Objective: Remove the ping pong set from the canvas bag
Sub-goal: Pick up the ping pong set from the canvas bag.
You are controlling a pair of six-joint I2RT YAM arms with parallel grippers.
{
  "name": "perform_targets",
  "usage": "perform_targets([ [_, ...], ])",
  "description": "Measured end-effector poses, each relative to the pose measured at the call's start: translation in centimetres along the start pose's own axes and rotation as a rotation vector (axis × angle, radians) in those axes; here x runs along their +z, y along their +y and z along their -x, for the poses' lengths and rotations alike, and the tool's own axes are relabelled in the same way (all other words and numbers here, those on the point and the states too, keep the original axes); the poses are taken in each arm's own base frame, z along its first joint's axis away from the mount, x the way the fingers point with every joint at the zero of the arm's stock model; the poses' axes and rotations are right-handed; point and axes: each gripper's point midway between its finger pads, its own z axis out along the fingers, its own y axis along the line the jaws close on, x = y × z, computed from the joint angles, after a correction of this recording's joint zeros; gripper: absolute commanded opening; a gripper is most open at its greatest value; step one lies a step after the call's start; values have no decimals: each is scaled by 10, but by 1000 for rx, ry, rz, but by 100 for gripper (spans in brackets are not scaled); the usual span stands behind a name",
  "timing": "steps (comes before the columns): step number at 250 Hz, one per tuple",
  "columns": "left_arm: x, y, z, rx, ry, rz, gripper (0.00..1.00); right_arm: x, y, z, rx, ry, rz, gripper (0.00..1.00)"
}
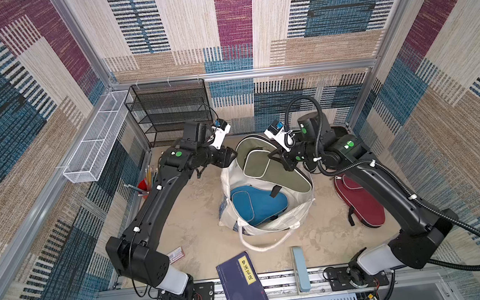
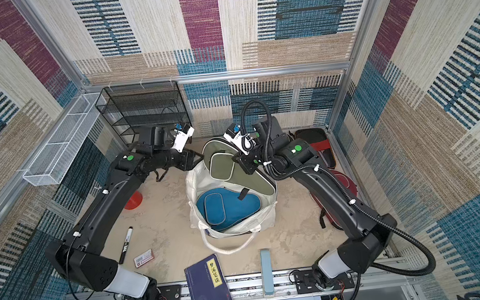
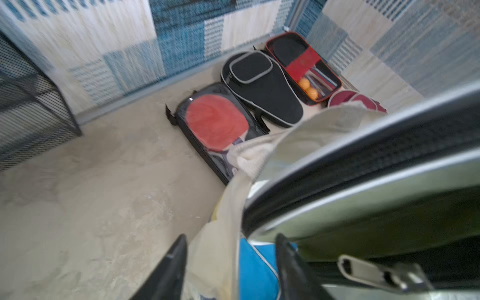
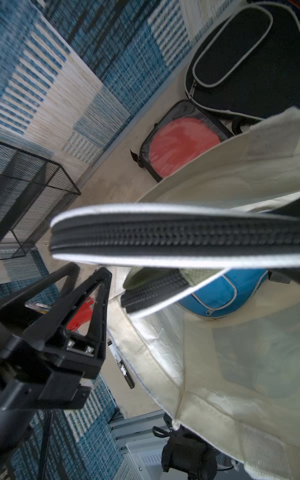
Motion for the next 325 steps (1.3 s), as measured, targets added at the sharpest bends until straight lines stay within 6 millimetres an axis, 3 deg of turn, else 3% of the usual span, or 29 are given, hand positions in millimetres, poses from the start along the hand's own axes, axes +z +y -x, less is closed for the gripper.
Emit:
perform_targets([
  [35,-38,7,27,25,-96,76,89,-22,-15,26,56,-93,-39,0],
  [82,-76,-2,31,4,-215,26,98,-43,-36,59,181,-257,8,0],
  [115,-62,-20,27,-109,-263,-161,100,-45,-27,78,228,-366,144,0],
  [152,-35,-35,17,-275,-279,-348,100,-42,-21,78,300,-440,288,0],
  [219,-40,-50,50,-318,-391,-532,100,-43,-3,76,371,-547,506,0],
  [238,-38,-53,54,-336,-403,-580,91,-45,1,75,381,-569,547,0],
  [248,-36,-54,56,-335,-413,-604,80,-47,3,75,383,-579,563,0],
  [255,-35,-55,57,-339,-418,-622,66,-48,4,75,384,-583,572,0],
  [266,-34,-58,59,-340,-423,-653,33,-49,5,76,387,-589,582,0],
  [283,-36,-61,64,-337,-441,-696,0,-52,5,78,389,-598,587,2],
  [299,-41,-64,69,-327,-456,-729,0,-53,3,80,391,-612,578,17],
  [325,-53,-68,79,-302,-473,-745,0,-57,2,86,374,-621,566,66],
])
